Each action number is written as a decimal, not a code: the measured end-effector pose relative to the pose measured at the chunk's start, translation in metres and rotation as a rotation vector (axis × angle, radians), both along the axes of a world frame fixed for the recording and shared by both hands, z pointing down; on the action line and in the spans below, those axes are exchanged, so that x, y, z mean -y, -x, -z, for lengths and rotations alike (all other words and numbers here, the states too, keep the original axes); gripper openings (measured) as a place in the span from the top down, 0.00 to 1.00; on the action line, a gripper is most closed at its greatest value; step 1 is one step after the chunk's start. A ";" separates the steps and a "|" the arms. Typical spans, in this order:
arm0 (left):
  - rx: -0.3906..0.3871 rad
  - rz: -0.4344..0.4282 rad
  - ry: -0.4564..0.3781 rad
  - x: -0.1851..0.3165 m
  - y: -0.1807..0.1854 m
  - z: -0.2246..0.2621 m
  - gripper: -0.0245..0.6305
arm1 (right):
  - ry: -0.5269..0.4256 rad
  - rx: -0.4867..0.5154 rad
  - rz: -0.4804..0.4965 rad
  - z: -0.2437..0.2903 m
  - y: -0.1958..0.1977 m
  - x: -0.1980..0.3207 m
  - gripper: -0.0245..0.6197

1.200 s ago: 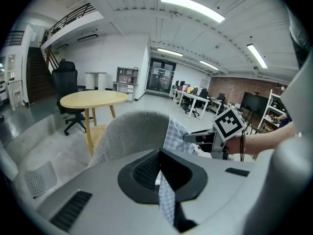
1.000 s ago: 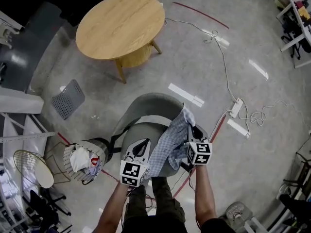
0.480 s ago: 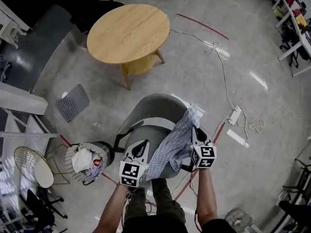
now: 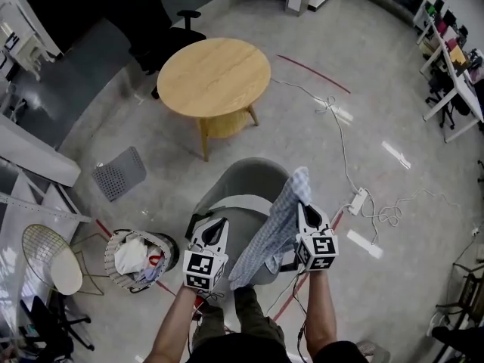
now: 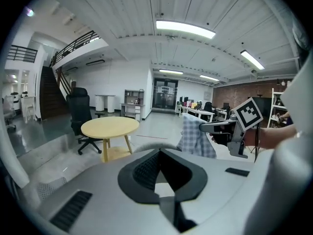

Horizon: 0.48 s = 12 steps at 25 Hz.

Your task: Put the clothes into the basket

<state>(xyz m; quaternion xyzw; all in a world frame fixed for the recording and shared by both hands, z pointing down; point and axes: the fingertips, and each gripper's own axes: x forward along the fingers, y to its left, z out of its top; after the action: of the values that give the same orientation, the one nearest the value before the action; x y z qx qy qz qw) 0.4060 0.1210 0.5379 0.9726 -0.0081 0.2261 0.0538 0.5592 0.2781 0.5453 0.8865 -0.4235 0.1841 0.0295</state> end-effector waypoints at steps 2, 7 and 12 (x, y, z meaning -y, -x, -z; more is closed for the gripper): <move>-0.021 0.005 -0.013 0.003 0.011 0.014 0.95 | -0.036 -0.016 0.011 0.026 0.012 0.005 0.90; -0.074 0.035 -0.040 0.017 0.041 0.048 0.95 | -0.098 -0.094 0.053 0.086 0.040 0.022 0.90; -0.122 0.091 -0.060 0.041 0.076 0.076 0.95 | -0.126 -0.196 0.122 0.142 0.071 0.050 0.90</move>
<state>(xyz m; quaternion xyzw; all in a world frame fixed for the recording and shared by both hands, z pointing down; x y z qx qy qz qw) 0.3297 0.0802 0.4623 0.9843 -0.0556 0.1635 0.0354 0.4883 0.2283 0.4034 0.8728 -0.4827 0.0677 0.0261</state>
